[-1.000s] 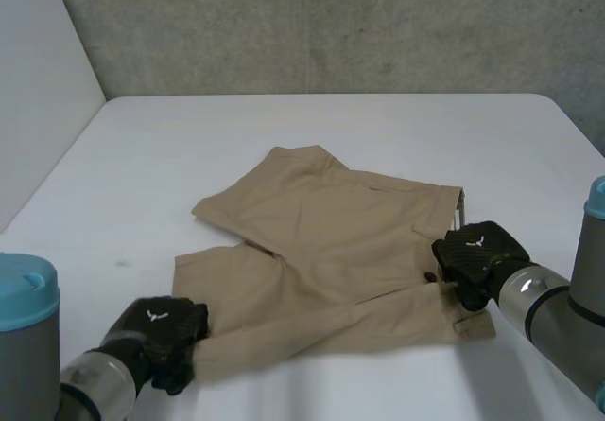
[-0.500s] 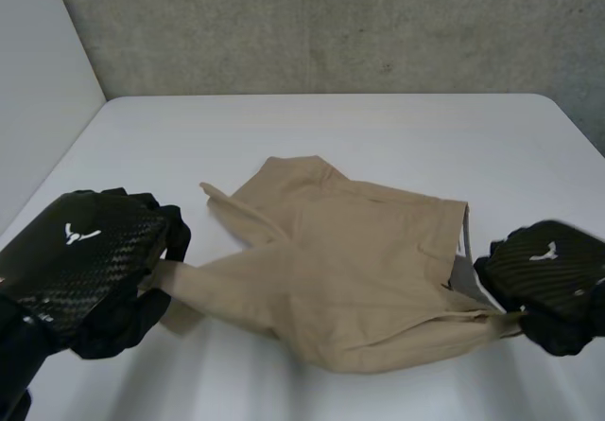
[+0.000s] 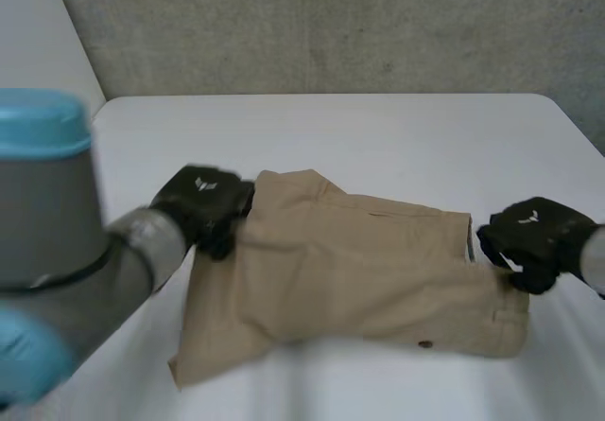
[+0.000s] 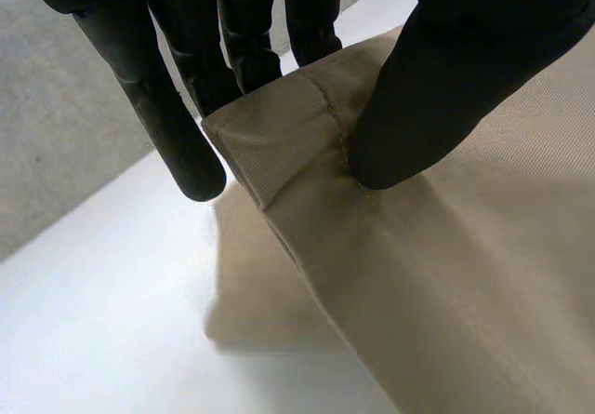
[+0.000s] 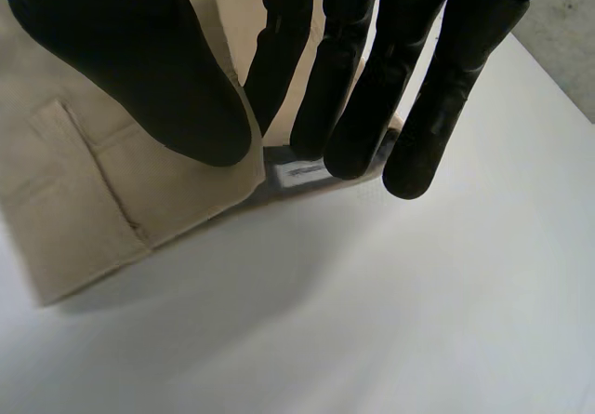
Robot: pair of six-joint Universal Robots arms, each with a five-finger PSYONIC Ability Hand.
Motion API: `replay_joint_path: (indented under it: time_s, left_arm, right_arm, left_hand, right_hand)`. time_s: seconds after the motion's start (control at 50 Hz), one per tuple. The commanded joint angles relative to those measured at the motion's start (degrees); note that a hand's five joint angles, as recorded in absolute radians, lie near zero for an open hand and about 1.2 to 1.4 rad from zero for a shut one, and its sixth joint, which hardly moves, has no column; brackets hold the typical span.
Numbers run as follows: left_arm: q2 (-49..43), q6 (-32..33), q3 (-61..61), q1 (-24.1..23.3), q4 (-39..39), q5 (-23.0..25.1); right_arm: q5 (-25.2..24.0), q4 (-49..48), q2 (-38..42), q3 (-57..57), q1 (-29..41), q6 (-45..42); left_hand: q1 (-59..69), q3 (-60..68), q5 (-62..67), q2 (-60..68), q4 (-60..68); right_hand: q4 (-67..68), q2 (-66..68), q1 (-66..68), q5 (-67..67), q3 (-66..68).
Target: Fold the shorts.
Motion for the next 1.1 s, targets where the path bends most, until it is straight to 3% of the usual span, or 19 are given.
replay_joint_path:
  time_s: [0.02, 0.22, 0.38, 0.5, 0.52, 0.54, 0.56, 0.58, 0.68, 0.82, 0.9, 1.0, 1.1]
  left_arm:
    - [-19.1, 4.6, 23.7, 0.7, 1.1, -1.0]
    - [-39.8, 18.4, 44.4, 0.8, 14.5, -2.6]
    - [-48.4, 20.4, 50.1, 1.5, 19.6, -1.7]
    - [-49.8, 20.2, 48.4, 1.2, 26.3, 0.4]
    - [-49.5, 20.4, 46.6, 0.9, 29.0, 1.0]
    - [-49.3, 20.4, 45.7, 0.8, 30.2, 1.0]
    - [-48.9, 20.4, 43.8, 0.6, 33.3, 0.7]
    - [-48.2, 20.2, 42.3, 0.3, 35.3, 0.5]
    - [-38.2, 19.8, 30.9, -0.6, 42.2, 0.2]
    - [-23.4, 17.3, 14.3, -1.0, 43.8, -1.5]
    - [-14.5, 11.6, 4.1, -1.1, 43.1, -3.5]
    - [-4.1, -0.1, -8.5, -0.9, 38.7, -3.6]
    - [-0.8, -6.5, -13.8, -0.6, 33.5, -3.6]
  right_arm:
    - [7.4, -11.0, 12.6, -11.5, 5.8, 6.3]
    - [18.1, -31.8, 22.1, -17.5, 11.5, 8.4]
    - [19.1, -42.9, 28.5, -18.4, 12.6, 6.3]
    - [18.9, -46.5, 33.6, -20.2, 14.1, 1.9]
    - [19.1, -47.6, 34.1, -20.6, 14.7, 0.9]
    - [19.4, -48.1, 34.0, -20.7, 14.9, 0.7]
    - [20.3, -49.2, 33.1, -20.7, 15.0, 0.9]
    - [20.8, -49.5, 32.6, -20.6, 15.2, 1.2]
    - [22.9, -50.7, 20.8, -16.2, 14.7, 7.0]
    - [21.9, -45.9, 9.8, -8.0, 14.7, 17.0]
    - [19.0, -37.8, 5.8, -3.4, 14.0, 19.2]
    - [15.3, -29.0, 3.9, 1.9, 9.9, 22.5]
    - [12.1, -26.3, 4.2, 6.0, 8.0, 25.8]
  left_hand:
    - [13.8, 11.9, 14.8, 11.4, 11.5]
    - [13.8, 11.9, 14.8, 11.4, 11.5]
    - [13.8, 11.9, 14.8, 11.4, 11.5]
    - [13.8, 11.9, 14.8, 11.4, 11.5]
    - [-14.0, -15.9, -13.0, -16.4, -16.2]
    - [-29.5, -31.3, -28.5, -31.8, -31.7]
    - [-51.6, -53.5, -50.6, -54.0, -53.8]
    - [-56.2, -58.1, -55.2, -58.6, -58.5]
    - [-56.2, -58.1, -55.2, -58.6, -58.5]
    - [-56.2, -58.1, -55.2, -58.6, -58.5]
    - [-56.2, -58.1, -55.2, -58.6, -58.5]
    - [-55.9, -57.7, -54.9, -58.2, -58.1]
    - [-55.7, -57.6, -54.7, -58.1, -57.9]
  right_hand:
    - [11.7, 12.3, 25.8, 12.9, 12.2]
    - [11.7, 12.3, 25.8, 12.9, 12.2]
    - [11.7, 12.3, 25.8, 12.9, 12.2]
    - [9.6, 10.2, 23.7, 10.8, 10.1]
    - [-34.6, -33.9, -20.5, -33.3, -34.1]
    - [-57.5, -56.8, -43.4, -56.2, -57.0]
    - [-58.3, -57.7, -44.2, -57.1, -57.8]
    - [-58.3, -57.7, -44.2, -57.1, -57.8]
    - [-58.3, -57.7, -44.2, -57.1, -57.8]
    - [-58.3, -57.7, -44.2, -57.1, -57.8]
    - [-58.3, -57.7, -44.2, -57.1, -57.8]
    - [-58.3, -57.7, -44.2, -57.1, -57.8]
    - [-55.7, -55.1, -41.6, -54.5, -55.2]
